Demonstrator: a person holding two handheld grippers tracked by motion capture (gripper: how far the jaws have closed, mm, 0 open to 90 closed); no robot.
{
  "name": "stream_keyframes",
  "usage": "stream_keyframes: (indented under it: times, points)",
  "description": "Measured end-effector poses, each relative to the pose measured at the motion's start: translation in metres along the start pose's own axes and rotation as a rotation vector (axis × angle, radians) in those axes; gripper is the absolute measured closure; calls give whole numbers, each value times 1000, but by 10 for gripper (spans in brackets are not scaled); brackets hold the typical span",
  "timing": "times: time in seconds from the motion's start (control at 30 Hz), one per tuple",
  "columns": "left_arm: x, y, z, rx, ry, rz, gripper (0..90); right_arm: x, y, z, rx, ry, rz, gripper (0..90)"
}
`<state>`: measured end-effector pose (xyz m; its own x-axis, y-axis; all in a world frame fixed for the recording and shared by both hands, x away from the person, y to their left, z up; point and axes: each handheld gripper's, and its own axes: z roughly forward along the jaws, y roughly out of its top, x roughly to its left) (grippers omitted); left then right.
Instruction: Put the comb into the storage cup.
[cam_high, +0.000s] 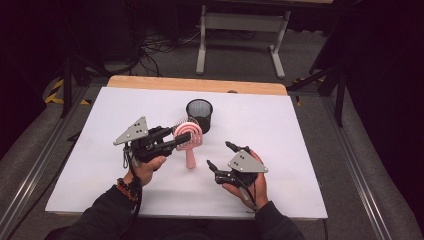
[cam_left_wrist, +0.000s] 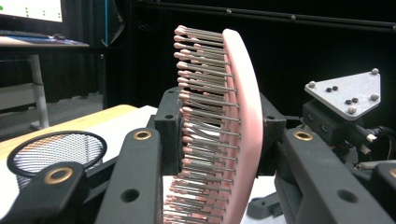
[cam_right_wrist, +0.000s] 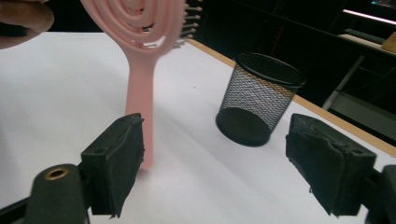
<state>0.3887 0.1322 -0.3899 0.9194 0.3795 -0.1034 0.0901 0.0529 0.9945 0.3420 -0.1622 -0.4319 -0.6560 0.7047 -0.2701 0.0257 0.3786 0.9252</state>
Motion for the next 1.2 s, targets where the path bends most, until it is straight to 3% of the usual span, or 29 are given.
stream_keyframes:
  times: [0.53, 0.83, 1.2]
  points:
    - [15, 9, -19, -47, 73, 5, 635, -26, -20, -32, 1, -65, 48, 154]
    - [22, 15, -33, -78, 115, 5, 634, -34, -29, -51, -12, -99, 43, 137]
    - [30, 20, -39, -103, 150, 2, 634, -39, -46, -61, -5, -119, 42, 123]
